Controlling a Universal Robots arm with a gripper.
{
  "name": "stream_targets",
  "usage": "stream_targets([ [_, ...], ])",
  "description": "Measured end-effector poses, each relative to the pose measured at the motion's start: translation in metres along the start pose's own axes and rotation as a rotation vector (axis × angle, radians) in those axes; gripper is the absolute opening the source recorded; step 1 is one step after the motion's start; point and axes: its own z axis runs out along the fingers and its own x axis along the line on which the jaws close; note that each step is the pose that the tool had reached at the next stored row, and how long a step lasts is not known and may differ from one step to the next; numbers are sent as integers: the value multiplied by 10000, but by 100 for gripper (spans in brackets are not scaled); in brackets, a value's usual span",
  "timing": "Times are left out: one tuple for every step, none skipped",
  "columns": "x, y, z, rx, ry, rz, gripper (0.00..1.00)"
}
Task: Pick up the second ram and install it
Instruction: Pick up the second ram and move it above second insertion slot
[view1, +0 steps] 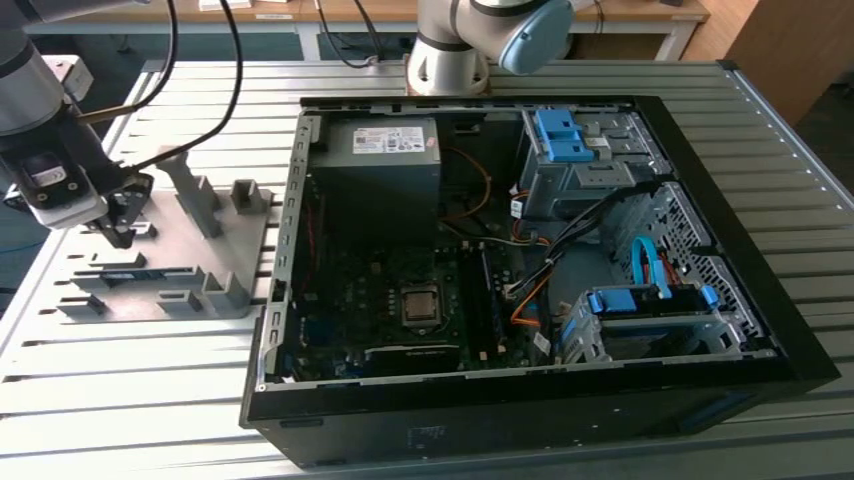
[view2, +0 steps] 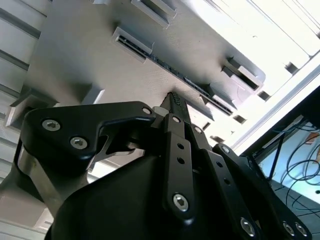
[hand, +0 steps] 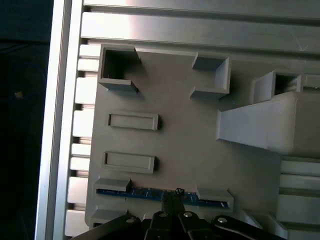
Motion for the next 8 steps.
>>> stream_targets([
  [0, 0, 0, 2, 1, -79, 10],
  [0, 0, 0, 4, 2, -155, 10],
  [0, 0, 0, 6, 4, -233, 10],
  [0, 0, 0, 8, 5, -309, 10],
  [0, 0, 1, 10, 6, -385, 10],
  [0, 0, 1, 13, 7, -459, 10],
  [0, 0, 0, 15, 9, -540, 10],
  [0, 0, 0, 17, 11, -613, 10],
])
